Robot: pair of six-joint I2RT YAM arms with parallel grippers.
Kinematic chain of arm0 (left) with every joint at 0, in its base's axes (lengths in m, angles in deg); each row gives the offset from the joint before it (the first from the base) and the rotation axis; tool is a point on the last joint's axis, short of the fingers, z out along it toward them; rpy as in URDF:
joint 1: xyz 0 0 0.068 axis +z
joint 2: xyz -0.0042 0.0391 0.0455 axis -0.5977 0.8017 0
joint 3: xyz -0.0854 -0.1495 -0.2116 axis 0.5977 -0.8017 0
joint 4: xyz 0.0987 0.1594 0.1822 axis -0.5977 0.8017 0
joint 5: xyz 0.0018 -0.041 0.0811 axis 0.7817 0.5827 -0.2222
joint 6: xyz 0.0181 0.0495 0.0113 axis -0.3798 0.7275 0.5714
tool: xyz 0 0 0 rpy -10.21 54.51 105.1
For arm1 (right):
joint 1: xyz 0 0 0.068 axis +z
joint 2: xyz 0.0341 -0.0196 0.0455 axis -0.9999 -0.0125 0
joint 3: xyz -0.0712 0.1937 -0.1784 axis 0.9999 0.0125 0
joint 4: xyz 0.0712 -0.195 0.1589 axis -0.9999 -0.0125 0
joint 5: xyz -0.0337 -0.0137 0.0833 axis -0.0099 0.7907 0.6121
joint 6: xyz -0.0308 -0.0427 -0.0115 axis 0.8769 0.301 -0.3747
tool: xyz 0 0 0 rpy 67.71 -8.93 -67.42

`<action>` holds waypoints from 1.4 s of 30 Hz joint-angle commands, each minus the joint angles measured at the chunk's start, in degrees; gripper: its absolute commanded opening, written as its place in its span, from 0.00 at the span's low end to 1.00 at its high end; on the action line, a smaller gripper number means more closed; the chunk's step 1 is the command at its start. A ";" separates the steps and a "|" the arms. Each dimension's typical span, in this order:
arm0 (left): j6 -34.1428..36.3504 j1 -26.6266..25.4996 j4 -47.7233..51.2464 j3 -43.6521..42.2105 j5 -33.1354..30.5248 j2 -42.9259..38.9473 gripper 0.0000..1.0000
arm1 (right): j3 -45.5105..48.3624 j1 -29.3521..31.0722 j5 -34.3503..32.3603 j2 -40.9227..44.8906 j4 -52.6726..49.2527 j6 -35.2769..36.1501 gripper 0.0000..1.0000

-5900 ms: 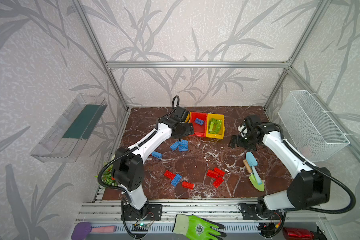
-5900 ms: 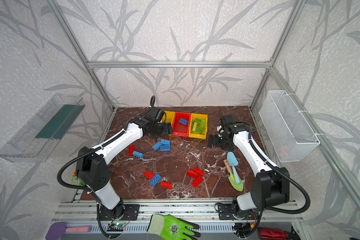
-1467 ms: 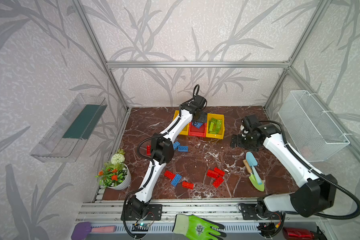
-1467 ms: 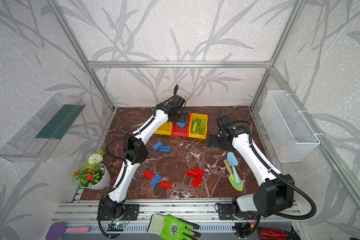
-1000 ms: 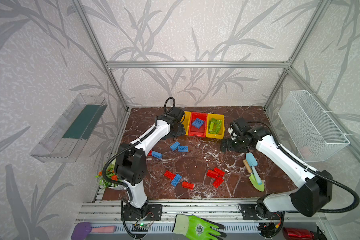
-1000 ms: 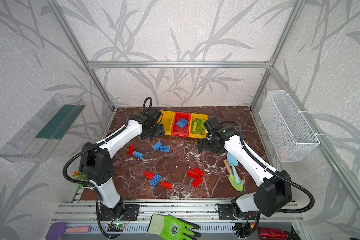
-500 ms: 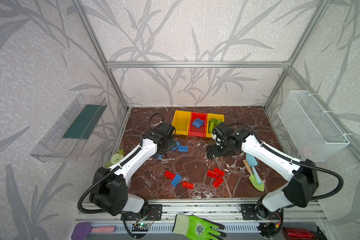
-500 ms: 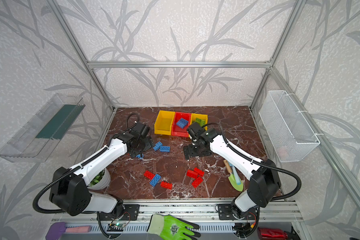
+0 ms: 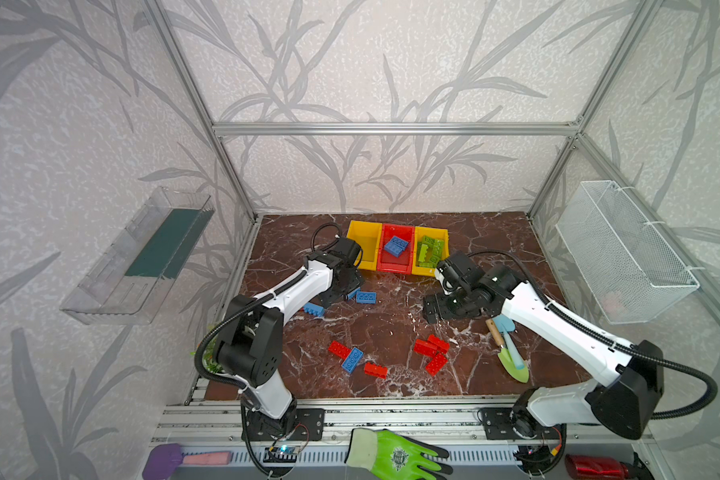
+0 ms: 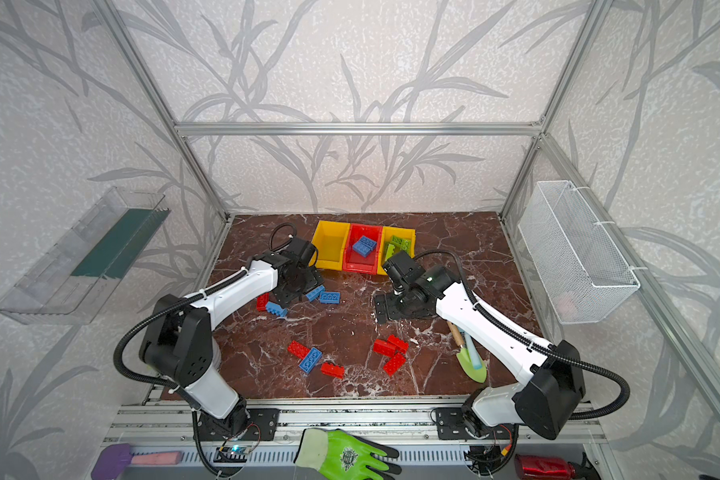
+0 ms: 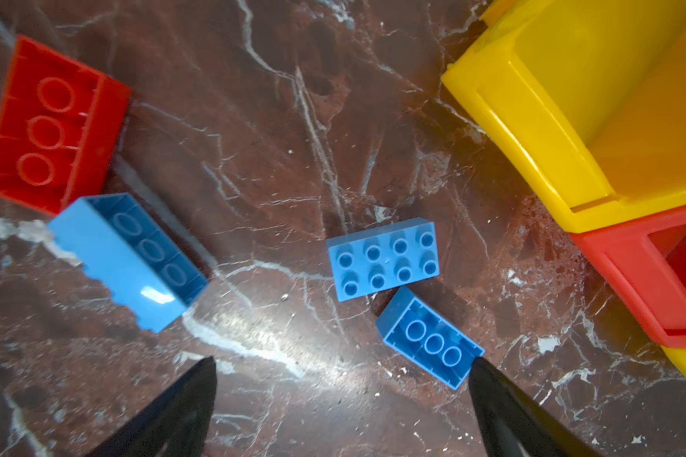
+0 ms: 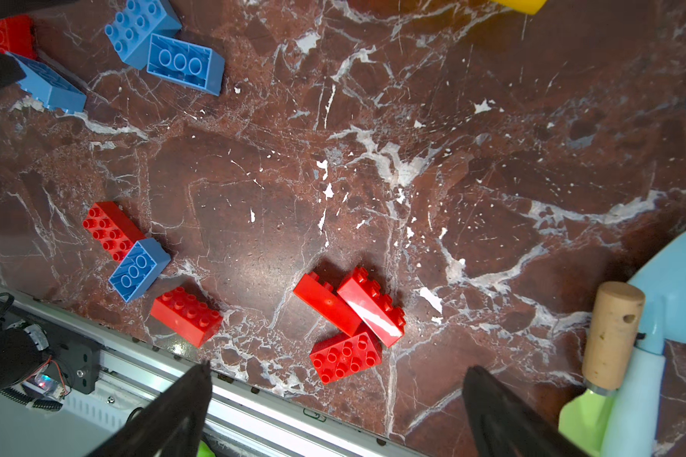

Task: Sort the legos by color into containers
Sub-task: 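Move the left gripper back down to the blue bricks beside the bins, then close the left gripper on a blue brick and lift it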

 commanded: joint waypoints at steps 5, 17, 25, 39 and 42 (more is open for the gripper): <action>-0.87 0.21 -0.92 4.01 1.14 6.08 0.98 | 0.80 -0.21 -2.79 1.60 -0.01 0.15 0.99; -1.11 0.31 -0.41 9.57 1.07 14.55 0.96 | -1.99 -2.30 -0.96 -1.55 -0.92 3.36 0.99; -2.08 0.84 0.01 10.18 0.58 17.61 0.93 | -3.63 -3.71 -0.95 -2.29 -2.01 4.81 0.99; 0.13 1.26 5.98 13.49 0.04 19.65 0.49 | -1.31 -5.93 -0.13 -1.92 0.36 4.26 0.99; 3.20 0.58 10.17 16.27 -1.01 18.89 0.41 | -0.53 -6.32 0.33 -2.01 1.36 3.85 0.99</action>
